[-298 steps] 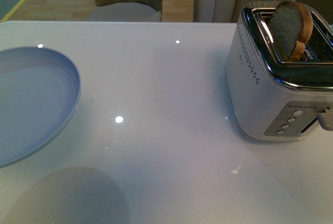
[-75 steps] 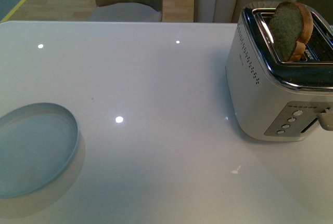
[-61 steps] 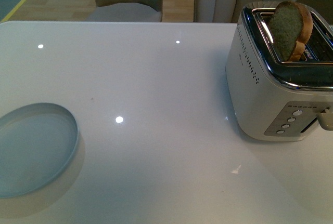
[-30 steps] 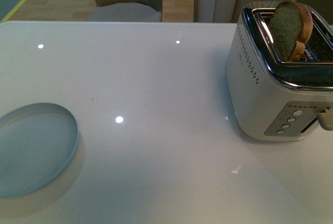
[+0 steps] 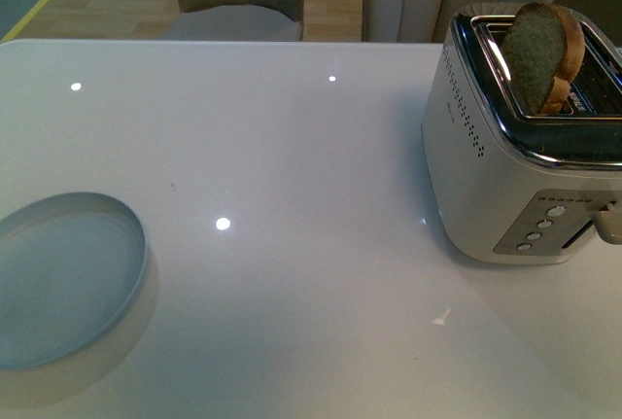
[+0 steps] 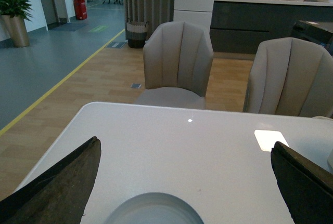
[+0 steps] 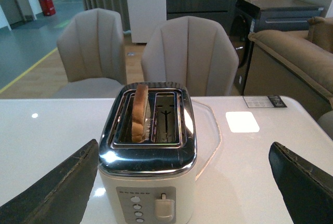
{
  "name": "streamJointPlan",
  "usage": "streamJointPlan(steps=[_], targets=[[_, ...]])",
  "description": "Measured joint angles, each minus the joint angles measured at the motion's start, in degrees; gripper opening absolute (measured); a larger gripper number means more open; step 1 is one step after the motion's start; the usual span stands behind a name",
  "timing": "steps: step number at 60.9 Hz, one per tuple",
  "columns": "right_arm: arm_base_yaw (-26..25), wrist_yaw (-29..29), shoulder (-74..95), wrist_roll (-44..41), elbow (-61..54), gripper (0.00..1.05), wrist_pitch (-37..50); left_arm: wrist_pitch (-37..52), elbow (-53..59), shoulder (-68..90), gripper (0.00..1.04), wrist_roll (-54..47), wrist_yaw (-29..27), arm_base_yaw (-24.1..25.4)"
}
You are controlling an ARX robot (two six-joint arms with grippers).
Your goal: Left arm holds plate, right arm toasts bread
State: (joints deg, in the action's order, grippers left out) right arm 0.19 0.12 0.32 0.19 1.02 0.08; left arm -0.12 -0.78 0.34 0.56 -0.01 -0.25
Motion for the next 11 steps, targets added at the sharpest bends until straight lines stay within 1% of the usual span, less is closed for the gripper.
streamJointPlan(steps=[11], targets=[[0.00, 0.00, 0.00, 0.00, 0.00, 0.96, 0.00, 0.00, 0.00, 0.00, 0.98, 0.00, 0.00, 0.00]])
